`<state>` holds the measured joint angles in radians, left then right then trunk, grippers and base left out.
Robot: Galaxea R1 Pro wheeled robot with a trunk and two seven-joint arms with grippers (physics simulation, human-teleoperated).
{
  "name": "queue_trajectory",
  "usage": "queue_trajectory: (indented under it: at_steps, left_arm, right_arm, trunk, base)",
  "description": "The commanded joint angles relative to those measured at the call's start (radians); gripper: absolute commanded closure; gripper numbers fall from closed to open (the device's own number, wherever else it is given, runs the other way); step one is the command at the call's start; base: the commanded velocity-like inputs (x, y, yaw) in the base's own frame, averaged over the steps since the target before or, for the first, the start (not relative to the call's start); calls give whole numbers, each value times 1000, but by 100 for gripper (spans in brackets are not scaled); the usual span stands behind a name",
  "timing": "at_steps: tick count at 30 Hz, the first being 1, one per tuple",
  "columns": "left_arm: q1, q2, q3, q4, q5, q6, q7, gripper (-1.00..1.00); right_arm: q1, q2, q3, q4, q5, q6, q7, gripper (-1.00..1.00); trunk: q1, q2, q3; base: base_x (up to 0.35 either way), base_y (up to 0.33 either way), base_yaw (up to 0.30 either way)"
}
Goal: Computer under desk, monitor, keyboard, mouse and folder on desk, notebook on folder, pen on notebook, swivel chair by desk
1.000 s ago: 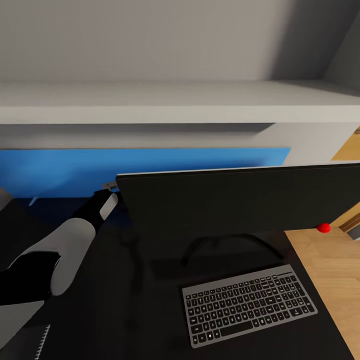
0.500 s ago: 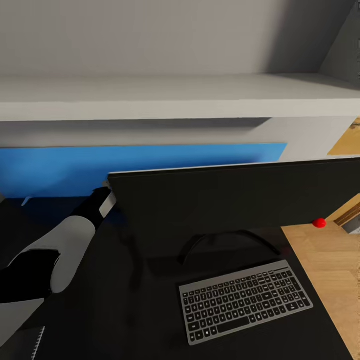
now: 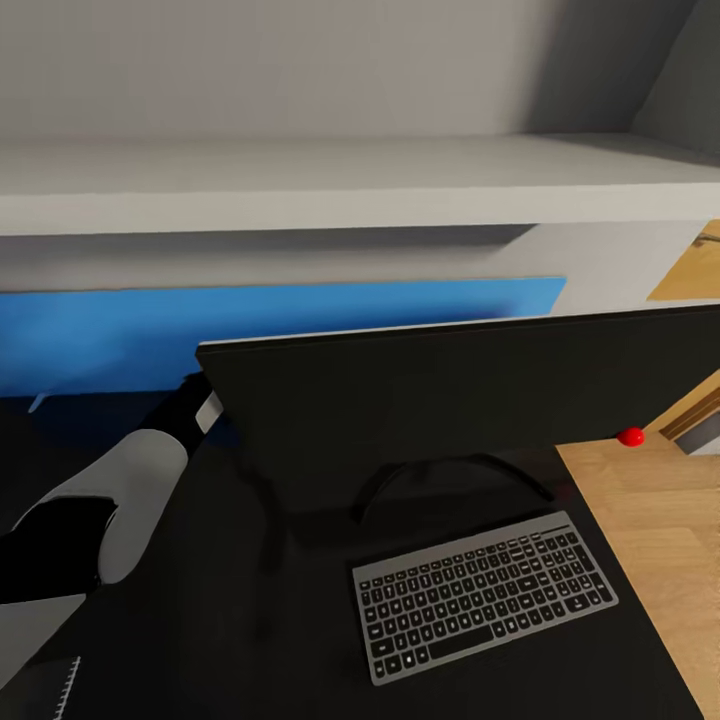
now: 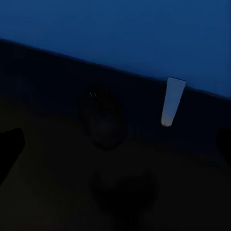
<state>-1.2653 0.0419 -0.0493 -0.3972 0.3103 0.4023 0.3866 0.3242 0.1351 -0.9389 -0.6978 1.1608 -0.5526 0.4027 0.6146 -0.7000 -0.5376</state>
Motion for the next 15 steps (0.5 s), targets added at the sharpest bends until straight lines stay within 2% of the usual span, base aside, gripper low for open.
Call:
queue_trajectory:
  at_steps: [1, 15]
  left_arm:
    - [0, 1, -4, -2, 9, 4, 6, -100]
    - [3, 6, 0, -2, 9, 4, 6, -100]
  right_arm:
    - [-1, 1, -6, -2, 6, -8, 6, -100]
    - [-1, 1, -4, -2, 7, -12, 7, -100]
  trunk:
    - [0, -1, -1]
    - [0, -1, -3]
  base:
    - [0, 0, -17]
    - [0, 0, -4]
